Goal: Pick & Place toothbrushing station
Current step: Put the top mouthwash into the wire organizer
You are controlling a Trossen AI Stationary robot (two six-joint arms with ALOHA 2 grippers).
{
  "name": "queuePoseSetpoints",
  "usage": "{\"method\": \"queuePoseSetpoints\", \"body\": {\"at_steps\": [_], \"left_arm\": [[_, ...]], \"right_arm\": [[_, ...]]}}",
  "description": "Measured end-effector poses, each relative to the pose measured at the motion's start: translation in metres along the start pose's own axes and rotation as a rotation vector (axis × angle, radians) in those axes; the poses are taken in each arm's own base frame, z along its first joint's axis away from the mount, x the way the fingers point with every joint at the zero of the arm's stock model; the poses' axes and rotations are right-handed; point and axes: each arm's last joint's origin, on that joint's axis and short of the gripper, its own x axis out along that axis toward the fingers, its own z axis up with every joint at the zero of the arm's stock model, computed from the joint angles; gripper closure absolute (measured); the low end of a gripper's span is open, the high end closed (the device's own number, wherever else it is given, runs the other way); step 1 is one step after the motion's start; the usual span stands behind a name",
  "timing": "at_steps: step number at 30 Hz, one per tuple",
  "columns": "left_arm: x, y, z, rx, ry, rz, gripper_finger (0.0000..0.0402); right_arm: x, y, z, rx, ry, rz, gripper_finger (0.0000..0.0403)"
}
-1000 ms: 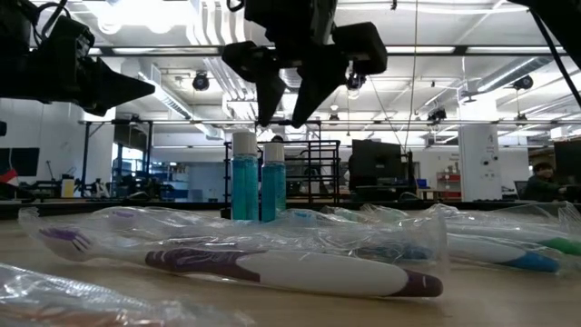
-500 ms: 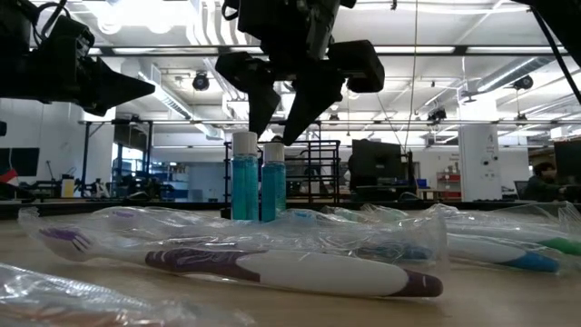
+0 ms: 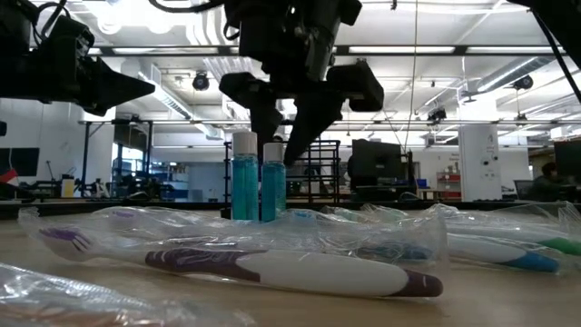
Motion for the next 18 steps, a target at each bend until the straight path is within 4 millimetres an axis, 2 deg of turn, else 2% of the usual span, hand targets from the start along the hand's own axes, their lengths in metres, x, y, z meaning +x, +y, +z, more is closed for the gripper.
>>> {"method": "queuePoseSetpoints", "body": {"at_steps": [5, 18], "left_arm": [[0.0000, 0.0000, 0.0001, 0.000, 0.000, 0.000, 0.0396], [0.0000, 0.0000, 0.0002, 0.000, -0.002, 0.000, 0.0396]], "right_arm": [[0.0001, -0.0019, -0.0030, 0.009, 0.000, 0.000, 0.0221], [-0.0008, -0.0051, -0.0065, 0.027, -0.062, 0.042, 0.0303]]}}
